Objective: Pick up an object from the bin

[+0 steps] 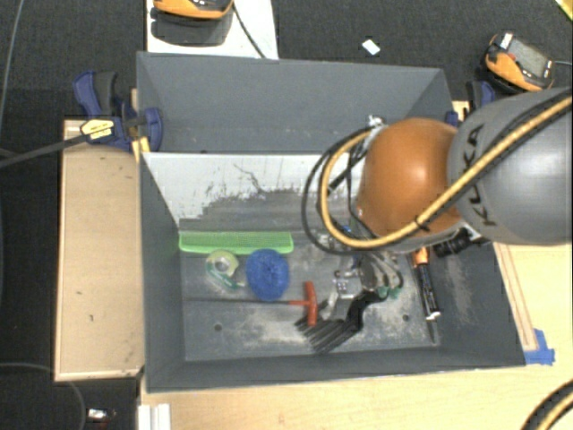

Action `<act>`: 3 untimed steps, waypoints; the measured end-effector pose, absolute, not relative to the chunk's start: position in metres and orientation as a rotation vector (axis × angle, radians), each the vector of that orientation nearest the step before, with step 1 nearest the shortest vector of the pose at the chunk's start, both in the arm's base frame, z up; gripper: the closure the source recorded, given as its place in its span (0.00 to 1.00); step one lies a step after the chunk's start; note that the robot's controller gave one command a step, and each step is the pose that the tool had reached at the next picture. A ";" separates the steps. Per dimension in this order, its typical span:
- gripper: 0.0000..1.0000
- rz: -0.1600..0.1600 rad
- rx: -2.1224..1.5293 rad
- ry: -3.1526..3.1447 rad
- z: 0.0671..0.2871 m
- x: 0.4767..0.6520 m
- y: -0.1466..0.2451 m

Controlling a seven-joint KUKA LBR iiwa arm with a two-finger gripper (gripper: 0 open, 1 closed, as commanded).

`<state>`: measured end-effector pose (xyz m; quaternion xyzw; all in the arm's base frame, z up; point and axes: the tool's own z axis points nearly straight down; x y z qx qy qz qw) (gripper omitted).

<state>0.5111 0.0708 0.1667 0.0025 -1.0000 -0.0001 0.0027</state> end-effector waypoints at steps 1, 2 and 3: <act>0.00 -0.001 0.003 -3.144 0.170 0.513 0.071; 0.00 -0.003 0.217 -3.143 0.104 0.550 0.129; 0.00 -0.002 0.476 -3.119 0.102 0.563 0.174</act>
Offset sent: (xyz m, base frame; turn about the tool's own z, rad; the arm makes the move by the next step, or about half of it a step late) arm 0.0536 0.0850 -0.0967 -0.1973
